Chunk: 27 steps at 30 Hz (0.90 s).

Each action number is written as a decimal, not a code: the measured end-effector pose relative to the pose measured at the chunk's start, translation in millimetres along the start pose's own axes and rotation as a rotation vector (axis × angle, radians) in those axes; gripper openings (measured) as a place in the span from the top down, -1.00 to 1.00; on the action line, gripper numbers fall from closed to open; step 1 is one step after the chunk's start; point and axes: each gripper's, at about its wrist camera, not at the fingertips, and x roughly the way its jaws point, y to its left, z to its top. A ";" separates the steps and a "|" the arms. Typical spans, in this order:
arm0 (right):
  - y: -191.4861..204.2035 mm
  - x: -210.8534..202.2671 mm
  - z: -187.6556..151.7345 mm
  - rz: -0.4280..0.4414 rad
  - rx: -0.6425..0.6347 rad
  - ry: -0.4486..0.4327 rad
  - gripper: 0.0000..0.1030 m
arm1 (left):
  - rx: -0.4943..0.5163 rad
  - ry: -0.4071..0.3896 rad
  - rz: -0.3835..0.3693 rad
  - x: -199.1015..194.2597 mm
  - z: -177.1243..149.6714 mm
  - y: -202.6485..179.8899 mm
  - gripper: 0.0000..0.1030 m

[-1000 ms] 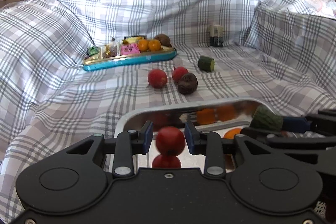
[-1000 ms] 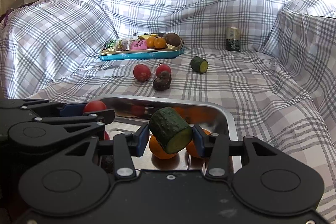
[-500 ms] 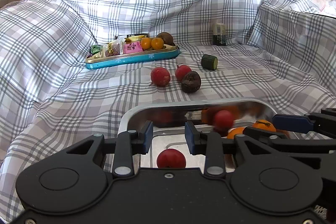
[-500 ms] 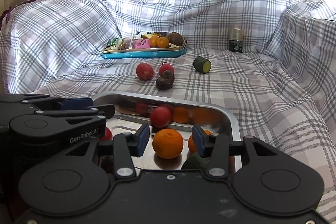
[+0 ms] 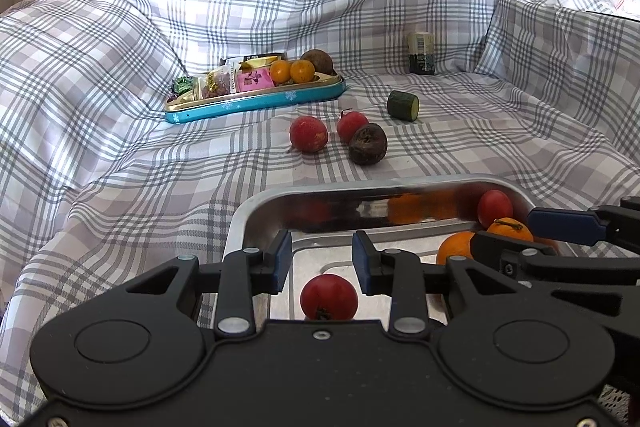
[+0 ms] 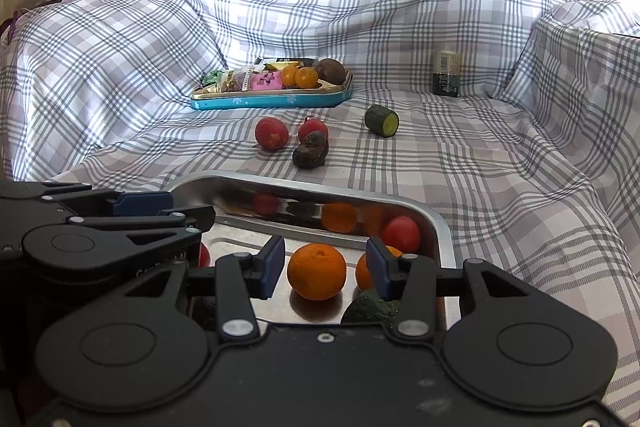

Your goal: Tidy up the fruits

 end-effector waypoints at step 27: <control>-2.8 5.0 1.0 -0.016 0.027 0.024 0.08 | -0.007 0.042 0.075 1.9 -1.7 -1.2 0.17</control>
